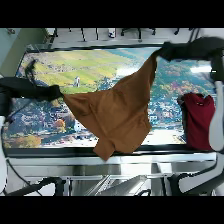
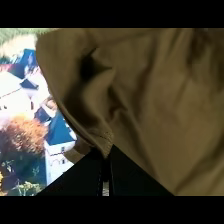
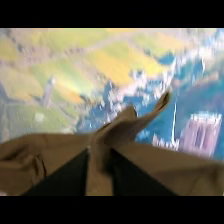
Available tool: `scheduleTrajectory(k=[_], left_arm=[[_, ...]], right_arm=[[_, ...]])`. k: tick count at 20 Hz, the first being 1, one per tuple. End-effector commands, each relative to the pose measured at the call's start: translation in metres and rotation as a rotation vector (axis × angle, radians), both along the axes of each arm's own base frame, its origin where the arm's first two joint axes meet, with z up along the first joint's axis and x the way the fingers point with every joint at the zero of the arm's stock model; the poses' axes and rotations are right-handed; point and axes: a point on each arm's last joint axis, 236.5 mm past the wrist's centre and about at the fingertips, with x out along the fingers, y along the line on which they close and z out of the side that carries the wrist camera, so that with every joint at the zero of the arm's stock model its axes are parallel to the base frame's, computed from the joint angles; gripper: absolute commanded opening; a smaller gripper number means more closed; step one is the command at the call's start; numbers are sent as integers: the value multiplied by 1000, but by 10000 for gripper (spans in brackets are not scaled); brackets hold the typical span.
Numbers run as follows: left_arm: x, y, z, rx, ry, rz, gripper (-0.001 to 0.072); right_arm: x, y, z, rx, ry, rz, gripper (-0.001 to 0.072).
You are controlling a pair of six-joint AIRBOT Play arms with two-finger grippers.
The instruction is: Fold the shirts.
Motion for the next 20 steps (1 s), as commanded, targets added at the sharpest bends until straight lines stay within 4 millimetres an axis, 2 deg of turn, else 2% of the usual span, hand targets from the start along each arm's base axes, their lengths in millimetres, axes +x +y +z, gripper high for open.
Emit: scheduleTrajectory(k=[1,3,5,7,9,11,12,14,15,16,18,20], left_arm=[[-6,3,-81,13,145,17,14],[-11,2,-99,10,190,15,14],[-11,2,-103,10,199,16,15],[-9,4,-103,13,190,21,15],[-7,11,-103,21,183,33,15],[-4,21,-103,20,176,59,15],[-4,27,-103,19,178,72,15],[-6,36,-103,14,189,90,15],[-7,40,-103,11,197,98,15],[-9,43,-104,8,203,104,15],[-9,44,-103,7,206,105,15],[-9,43,-103,7,204,104,15]], right_arm=[[-4,7,-72,38,204,27,227],[-16,-1,-69,41,240,44,227],[-33,-20,-52,59,284,31,227],[-59,-42,-32,39,325,33,227],[-102,-64,-32,-95,424,36,227],[-153,-79,-46,-234,528,9,226],[-179,-78,-58,-257,561,-17,226],[-231,-57,-88,-187,615,-58,234],[-259,-43,-109,-130,649,-77,345],[-286,-24,-130,-34,691,-102,493],[-326,14,-162,168,751,-144,498],[-359,36,-201,215,796,-173,497]])
